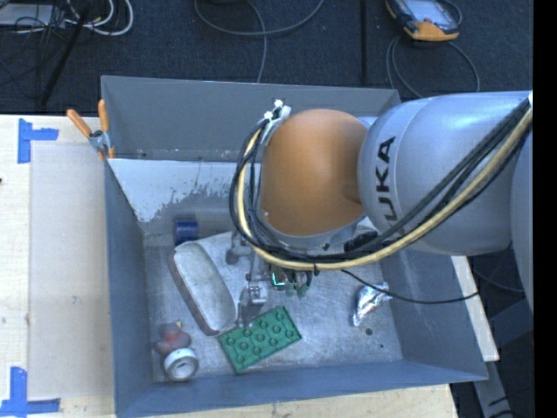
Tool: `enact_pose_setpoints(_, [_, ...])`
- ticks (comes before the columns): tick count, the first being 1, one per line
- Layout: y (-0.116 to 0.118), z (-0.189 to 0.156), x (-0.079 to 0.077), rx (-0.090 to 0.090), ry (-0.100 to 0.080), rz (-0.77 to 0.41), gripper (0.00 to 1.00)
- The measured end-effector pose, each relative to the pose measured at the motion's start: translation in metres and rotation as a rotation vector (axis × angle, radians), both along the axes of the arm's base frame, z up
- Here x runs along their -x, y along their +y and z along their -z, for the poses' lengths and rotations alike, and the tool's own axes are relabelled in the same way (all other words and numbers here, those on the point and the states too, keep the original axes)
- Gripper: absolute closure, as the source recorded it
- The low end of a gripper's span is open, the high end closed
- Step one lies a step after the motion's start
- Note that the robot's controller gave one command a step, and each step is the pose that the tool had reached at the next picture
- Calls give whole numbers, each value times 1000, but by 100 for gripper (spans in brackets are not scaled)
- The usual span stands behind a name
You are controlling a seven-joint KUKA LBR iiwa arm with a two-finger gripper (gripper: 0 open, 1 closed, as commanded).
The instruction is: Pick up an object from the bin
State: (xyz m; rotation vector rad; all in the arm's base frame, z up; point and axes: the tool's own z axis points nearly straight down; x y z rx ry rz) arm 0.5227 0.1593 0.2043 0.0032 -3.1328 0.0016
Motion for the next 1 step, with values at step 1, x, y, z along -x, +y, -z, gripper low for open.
enact_pose_setpoints(1, [-27, 101, 20, -6, -24, 170, 0])
